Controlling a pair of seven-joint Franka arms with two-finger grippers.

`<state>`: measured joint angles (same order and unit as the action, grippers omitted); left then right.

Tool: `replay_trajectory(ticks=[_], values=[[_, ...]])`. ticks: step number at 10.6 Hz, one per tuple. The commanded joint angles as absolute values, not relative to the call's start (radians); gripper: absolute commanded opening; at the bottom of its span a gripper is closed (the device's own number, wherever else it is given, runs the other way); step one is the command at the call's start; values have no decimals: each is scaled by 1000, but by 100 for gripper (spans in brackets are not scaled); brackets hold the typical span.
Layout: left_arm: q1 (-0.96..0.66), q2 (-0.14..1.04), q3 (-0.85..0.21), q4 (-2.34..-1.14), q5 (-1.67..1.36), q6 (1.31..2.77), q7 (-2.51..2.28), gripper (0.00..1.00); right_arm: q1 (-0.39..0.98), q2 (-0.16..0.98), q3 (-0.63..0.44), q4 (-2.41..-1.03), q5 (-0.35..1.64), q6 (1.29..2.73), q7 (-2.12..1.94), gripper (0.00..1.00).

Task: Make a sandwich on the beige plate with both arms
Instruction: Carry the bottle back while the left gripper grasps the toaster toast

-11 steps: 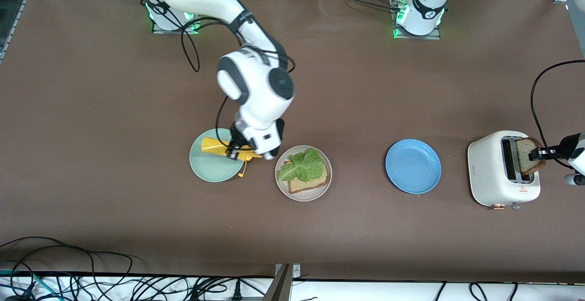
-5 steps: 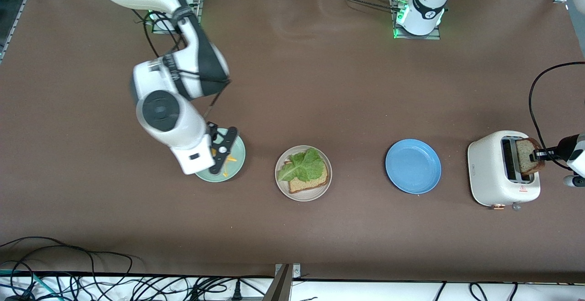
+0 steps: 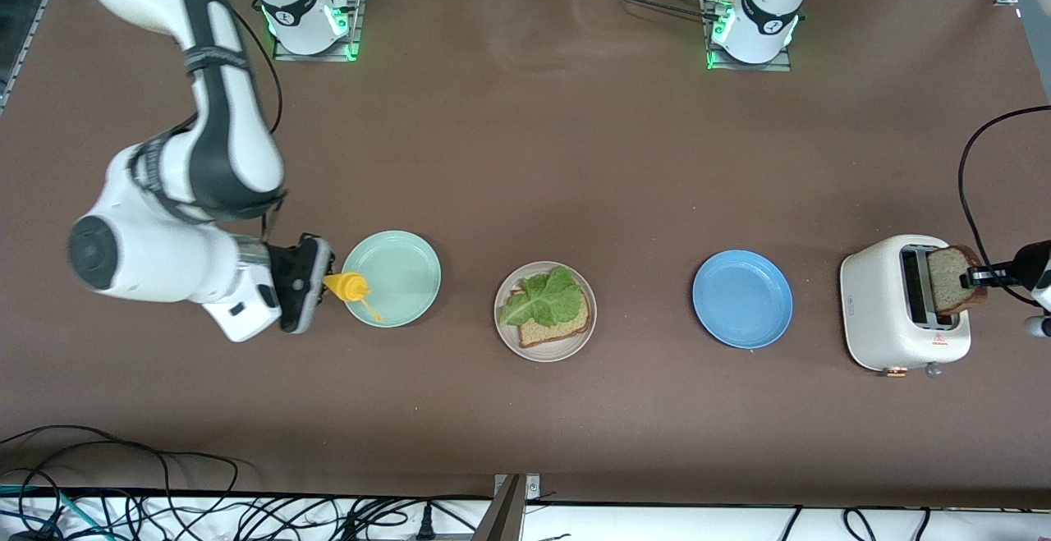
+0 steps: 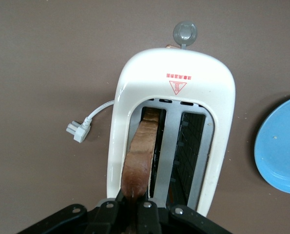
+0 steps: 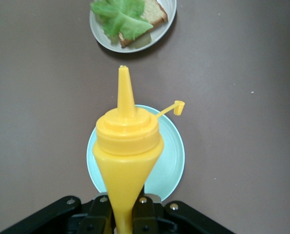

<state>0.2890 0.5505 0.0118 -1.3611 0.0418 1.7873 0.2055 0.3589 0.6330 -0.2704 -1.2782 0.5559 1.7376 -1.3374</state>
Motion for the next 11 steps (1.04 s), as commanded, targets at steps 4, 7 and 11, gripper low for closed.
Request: replay_trajectory(ticks=[4, 7, 11], values=[[278, 574, 12, -1201, 34, 1648, 198, 0, 200, 624, -262, -1443, 908, 1681, -1794, 0], [255, 574, 5, -1123, 32, 1569, 198, 0, 89, 693, -259, -1479, 1026, 1550, -2052, 0], [221, 572, 2, -1081, -79, 1540, 96, 0, -9, 805, -258, -1531, 1130, 1456, -2362, 0]])
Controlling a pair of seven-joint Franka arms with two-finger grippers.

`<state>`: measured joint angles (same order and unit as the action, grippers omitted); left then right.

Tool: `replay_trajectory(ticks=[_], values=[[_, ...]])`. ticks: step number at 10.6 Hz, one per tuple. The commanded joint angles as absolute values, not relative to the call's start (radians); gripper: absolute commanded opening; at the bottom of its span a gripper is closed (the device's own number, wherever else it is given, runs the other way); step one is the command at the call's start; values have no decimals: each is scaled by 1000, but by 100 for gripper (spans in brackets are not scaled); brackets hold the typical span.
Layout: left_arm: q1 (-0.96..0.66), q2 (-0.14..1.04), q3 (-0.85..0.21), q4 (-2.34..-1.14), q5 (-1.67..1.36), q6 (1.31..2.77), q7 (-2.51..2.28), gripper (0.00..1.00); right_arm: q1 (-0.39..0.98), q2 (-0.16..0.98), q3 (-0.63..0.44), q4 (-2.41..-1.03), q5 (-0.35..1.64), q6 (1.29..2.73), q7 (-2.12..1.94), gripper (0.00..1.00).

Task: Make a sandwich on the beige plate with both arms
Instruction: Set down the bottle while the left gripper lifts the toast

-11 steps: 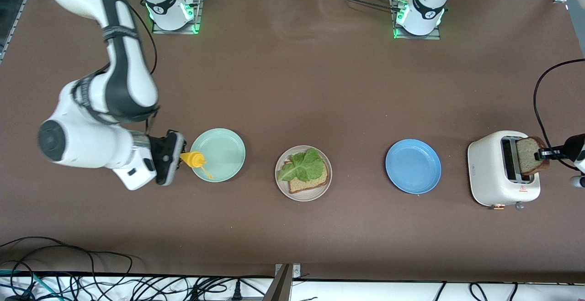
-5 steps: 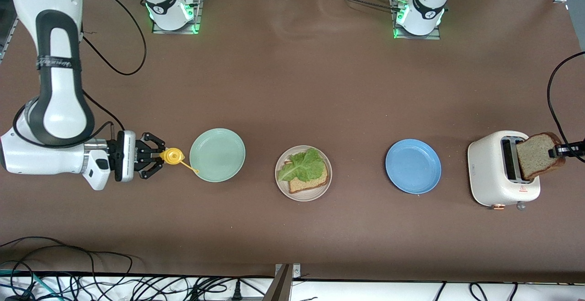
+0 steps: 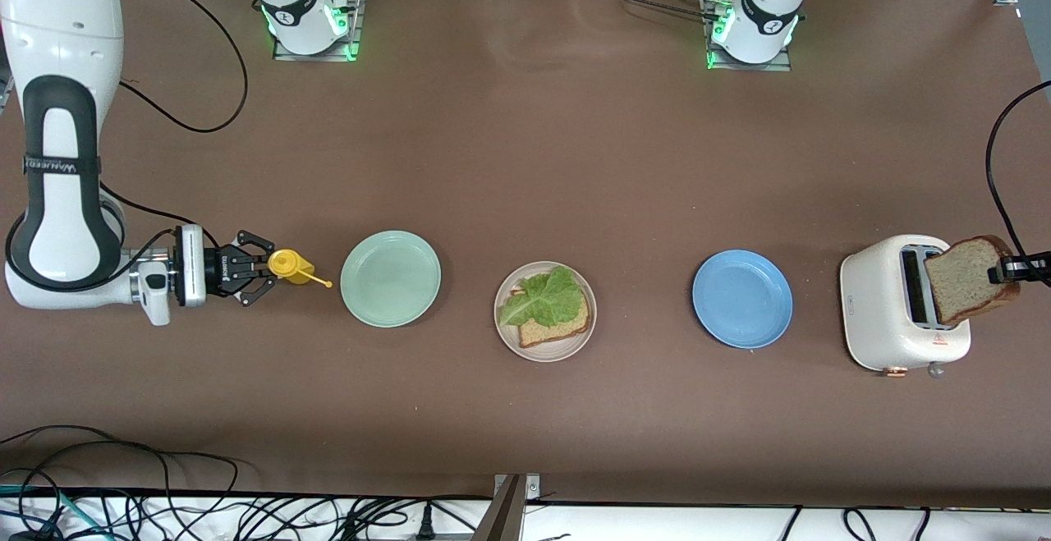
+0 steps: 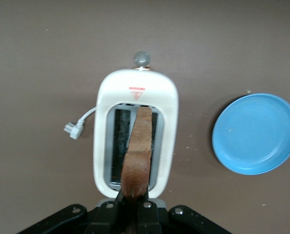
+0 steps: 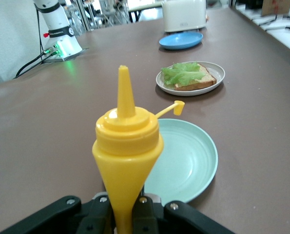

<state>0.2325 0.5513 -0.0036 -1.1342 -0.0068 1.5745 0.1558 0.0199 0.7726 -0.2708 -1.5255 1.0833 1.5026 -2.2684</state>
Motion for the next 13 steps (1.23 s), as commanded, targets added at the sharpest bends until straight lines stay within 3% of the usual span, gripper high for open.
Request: replay_trajectory(ticks=[1, 6, 7, 8, 13], values=[[221, 572, 5, -1083, -136, 1539, 72, 0, -23, 830, -256, -1531, 1141, 1441, -2393, 0], [204, 604, 8, -1108, -481, 1529, 40, 0, -34, 880, -255, -1566, 1149, 1414, -2525, 0], [204, 612, 6, -1123, -542, 1529, 37, 0, -38, 891, -255, -1565, 1149, 1420, -2528, 27], [203, 624, 6, -1138, -640, 1529, 9, 0, -41, 896, -249, -1565, 1150, 1419, -2514, 99], [106, 686, 6, -1161, -799, 1531, -86, 0, -69, 881, -258, -1565, 1135, 1420, -2479, 100]])
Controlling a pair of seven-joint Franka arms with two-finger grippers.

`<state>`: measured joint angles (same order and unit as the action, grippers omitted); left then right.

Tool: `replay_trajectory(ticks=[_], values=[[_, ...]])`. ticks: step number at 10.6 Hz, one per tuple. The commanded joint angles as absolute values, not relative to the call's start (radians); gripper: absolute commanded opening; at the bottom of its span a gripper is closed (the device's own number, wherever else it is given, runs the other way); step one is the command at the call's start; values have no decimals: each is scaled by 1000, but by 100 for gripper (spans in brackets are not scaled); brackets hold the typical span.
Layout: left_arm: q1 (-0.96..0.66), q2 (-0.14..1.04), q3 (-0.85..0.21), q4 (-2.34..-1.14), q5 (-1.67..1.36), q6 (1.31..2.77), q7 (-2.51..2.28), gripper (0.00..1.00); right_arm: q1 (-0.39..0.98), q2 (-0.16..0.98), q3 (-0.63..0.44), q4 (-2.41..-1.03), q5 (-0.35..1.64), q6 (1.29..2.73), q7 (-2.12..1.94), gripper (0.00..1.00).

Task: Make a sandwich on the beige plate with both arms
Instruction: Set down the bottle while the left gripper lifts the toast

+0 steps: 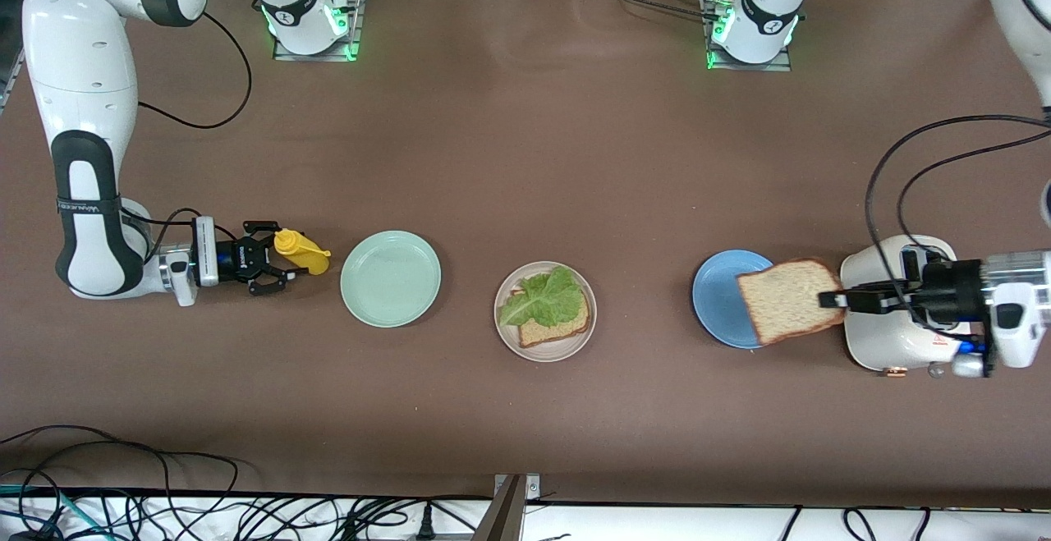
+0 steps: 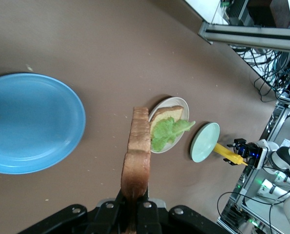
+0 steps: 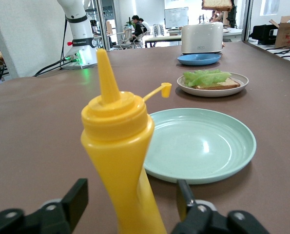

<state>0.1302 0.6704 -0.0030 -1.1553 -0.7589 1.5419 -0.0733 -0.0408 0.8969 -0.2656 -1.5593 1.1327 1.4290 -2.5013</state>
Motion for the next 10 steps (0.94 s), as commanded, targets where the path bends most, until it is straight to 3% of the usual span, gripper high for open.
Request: replay_trajectory(ticks=[1, 2, 5, 10], values=[[100, 686, -6, -1198, -807, 1542, -83, 0, -75, 876, -280, -1565, 1114, 1420, -2449, 100], [88, 683, -15, -1218, -842, 1546, -81, 0, -75, 864, -302, -1566, 1098, 1420, -2400, 100], [20, 612, -15, -1435, -996, 1714, -80, 0, -57, 743, -383, -1588, 961, 1433, -2175, 100], [-152, 640, -15, -1542, -1251, 1972, -89, 0, -15, 511, -402, -1588, 700, 1477, -1577, 100]])
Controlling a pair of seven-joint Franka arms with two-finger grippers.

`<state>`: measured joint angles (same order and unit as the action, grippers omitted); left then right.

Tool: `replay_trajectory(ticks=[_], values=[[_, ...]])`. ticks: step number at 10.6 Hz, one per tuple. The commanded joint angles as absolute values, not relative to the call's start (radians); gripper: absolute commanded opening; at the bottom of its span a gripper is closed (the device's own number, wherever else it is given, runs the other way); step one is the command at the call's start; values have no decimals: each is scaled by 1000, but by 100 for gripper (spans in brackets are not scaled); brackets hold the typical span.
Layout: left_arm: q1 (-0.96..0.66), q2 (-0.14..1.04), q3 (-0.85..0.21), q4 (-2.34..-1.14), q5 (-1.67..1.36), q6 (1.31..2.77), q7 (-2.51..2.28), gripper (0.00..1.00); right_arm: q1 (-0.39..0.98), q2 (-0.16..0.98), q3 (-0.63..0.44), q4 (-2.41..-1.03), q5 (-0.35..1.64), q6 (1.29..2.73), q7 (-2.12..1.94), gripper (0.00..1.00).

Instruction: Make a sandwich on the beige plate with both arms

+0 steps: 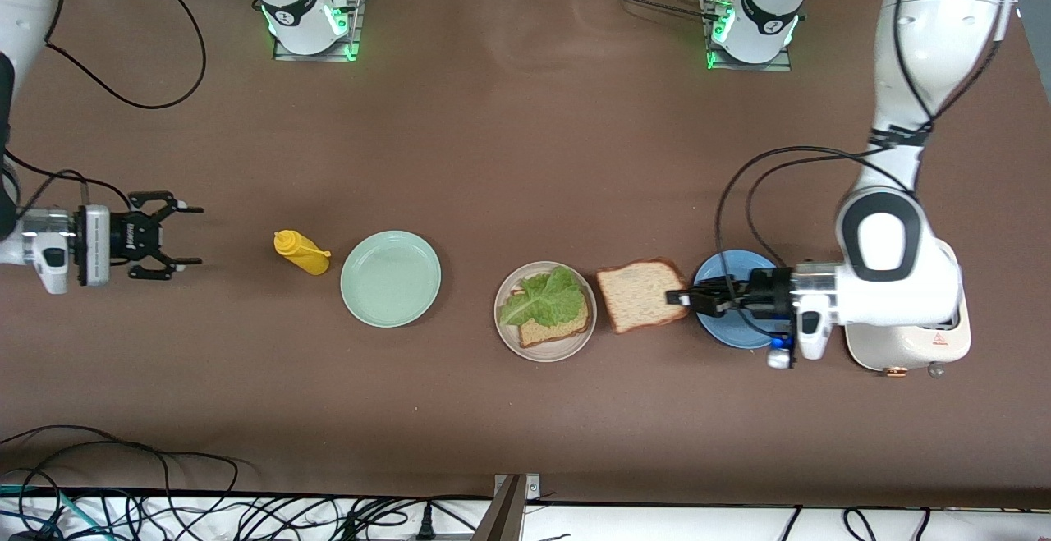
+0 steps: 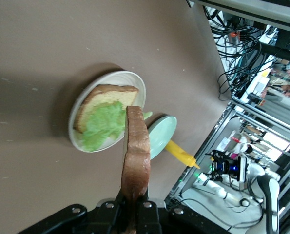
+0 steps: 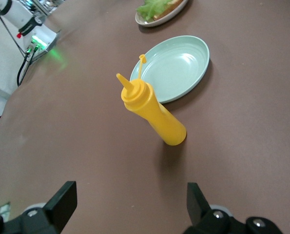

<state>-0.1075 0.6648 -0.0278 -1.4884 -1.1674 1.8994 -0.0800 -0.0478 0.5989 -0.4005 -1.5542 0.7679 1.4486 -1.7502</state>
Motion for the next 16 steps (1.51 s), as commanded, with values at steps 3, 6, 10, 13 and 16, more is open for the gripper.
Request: replay_trajectory(ticks=[3, 6, 10, 13, 16], values=[[-237, 681, -15, -1548, -1412, 2098, -78, 0, 11, 396, -396, -1589, 539, 1505, -1260, 100], [-305, 735, -15, -1542, -1528, 2233, -71, 0, 38, 270, -344, -1600, 352, 1549, -970, 100], [-356, 782, -17, -1537, -1673, 2310, 41, 0, 37, 114, -203, -1627, 109, 1552, -573, 100], [-365, 795, -17, -1549, -1717, 2310, 118, 0, 32, -3, -108, -1754, -31, 1676, -279, 100], [-364, 799, -17, -1574, -1698, 2307, 197, 14, 31, -66, -52, -1783, -32, 1660, -31, 100]])
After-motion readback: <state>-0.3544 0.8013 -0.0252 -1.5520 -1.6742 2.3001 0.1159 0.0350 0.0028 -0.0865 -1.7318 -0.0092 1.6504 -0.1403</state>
